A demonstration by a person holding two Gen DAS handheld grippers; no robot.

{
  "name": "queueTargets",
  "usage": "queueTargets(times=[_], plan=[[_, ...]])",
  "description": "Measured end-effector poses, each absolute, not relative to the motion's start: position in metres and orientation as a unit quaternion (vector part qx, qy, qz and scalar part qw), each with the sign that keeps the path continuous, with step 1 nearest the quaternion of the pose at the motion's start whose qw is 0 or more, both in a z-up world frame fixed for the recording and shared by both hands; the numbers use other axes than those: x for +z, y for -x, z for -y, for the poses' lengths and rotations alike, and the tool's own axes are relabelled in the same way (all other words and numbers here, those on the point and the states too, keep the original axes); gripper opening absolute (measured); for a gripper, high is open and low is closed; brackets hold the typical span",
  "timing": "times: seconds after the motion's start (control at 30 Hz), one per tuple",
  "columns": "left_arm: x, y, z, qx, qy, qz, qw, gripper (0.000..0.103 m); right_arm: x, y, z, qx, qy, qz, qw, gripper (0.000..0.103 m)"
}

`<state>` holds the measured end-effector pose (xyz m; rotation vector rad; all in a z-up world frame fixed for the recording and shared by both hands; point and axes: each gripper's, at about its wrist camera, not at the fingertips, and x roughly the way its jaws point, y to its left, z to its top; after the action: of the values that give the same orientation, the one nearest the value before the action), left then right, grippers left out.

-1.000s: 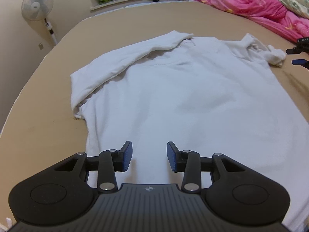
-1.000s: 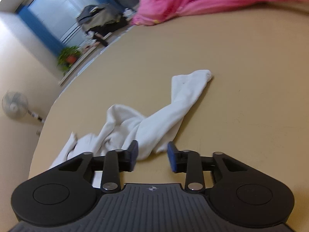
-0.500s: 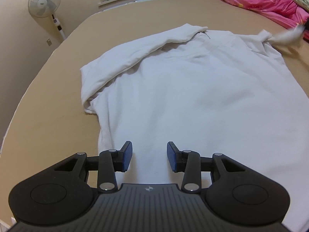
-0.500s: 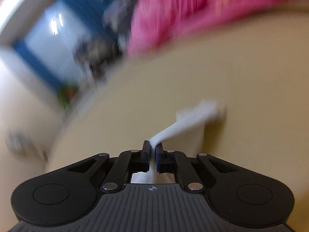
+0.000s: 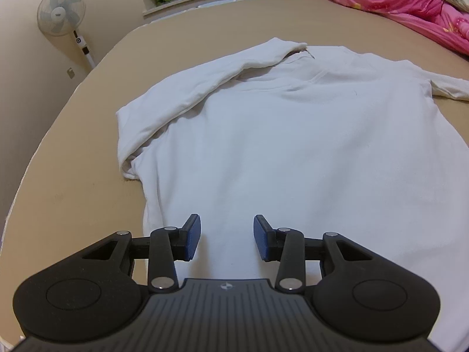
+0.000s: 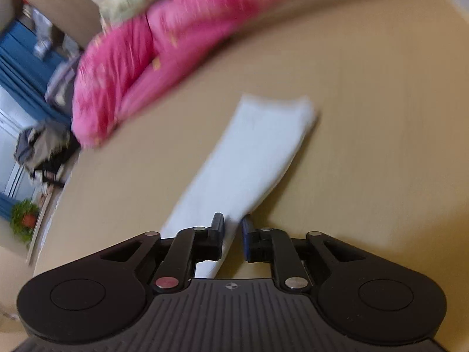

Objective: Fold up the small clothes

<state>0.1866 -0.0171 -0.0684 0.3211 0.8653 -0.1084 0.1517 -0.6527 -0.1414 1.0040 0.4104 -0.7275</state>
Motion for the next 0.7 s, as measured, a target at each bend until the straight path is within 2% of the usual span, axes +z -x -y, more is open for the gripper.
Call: queueTargets(times=[0.2, 0.3, 0.33, 0.4, 0.5, 0.57, 0.6, 0.67, 0.7], plan=[[-0.071, -0.189, 0.017, -0.05, -0.16, -0.42, 0.892, 0.045, -0.168, -0.138, 0.696, -0.317, -0.543, -0.17, 0.759, 0.015], [-0.074, -0.191, 0.017, -0.047, -0.16, -0.423, 0.891, 0.045, -0.169, -0.149, 0.706, -0.297, -0.525, -0.175, 0.778, 0.013], [-0.075, -0.191, 0.018, -0.046, -0.16, -0.424, 0.89, 0.045, -0.168, -0.153, 0.705, -0.302, -0.502, -0.179, 0.79, 0.0], [-0.076, -0.192, 0.017, -0.046, -0.161, -0.425, 0.889, 0.045, -0.166, -0.153, 0.702, -0.338, -0.46, -0.18, 0.801, 0.0], [-0.075, -0.192, 0.015, -0.043, -0.157, -0.424, 0.891, 0.045, -0.161, -0.128, 0.711, -0.403, -0.47, -0.146, 0.771, 0.0], [-0.071, -0.192, 0.013, -0.038, -0.152, -0.415, 0.896, 0.045, -0.154, -0.127, 0.711, -0.421, -0.463, -0.157, 0.764, 0.0], [-0.068, -0.191, 0.012, -0.035, -0.149, -0.406, 0.901, 0.045, -0.144, -0.132, 0.706, -0.429, -0.449, -0.162, 0.767, 0.004], [-0.058, -0.194, 0.01, -0.033, -0.139, -0.381, 0.914, 0.044, -0.117, -0.141, 0.688, -0.405, -0.426, -0.151, 0.795, 0.004], [-0.053, -0.197, 0.01, -0.037, -0.134, -0.371, 0.918, 0.039, -0.099, -0.144, 0.672, -0.378, -0.412, -0.147, 0.816, 0.005]])
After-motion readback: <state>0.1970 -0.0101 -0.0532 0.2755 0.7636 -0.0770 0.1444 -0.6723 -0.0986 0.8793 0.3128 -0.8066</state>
